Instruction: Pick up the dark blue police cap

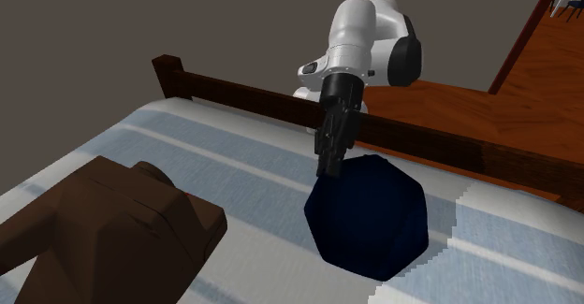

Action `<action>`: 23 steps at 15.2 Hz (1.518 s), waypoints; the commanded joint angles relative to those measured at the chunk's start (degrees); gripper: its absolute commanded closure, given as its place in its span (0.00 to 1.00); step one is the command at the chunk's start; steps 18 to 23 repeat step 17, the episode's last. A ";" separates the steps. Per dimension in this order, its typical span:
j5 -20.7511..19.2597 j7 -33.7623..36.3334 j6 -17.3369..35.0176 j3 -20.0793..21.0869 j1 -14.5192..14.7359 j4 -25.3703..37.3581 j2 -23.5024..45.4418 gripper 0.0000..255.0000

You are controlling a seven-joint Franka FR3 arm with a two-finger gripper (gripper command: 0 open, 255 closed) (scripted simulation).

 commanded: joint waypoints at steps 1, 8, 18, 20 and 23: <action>-0.38 -0.12 -1.21 -0.30 -0.16 0.16 0.13 1.00; -2.66 0.42 -6.31 -1.96 -2.46 5.55 0.35 1.00; -4.72 1.03 -11.01 -3.50 -4.44 11.37 1.43 1.00; -4.72 1.03 -11.01 -3.50 -4.44 11.37 1.43 1.00; -4.72 1.03 -11.01 -3.50 -4.44 11.37 1.43 1.00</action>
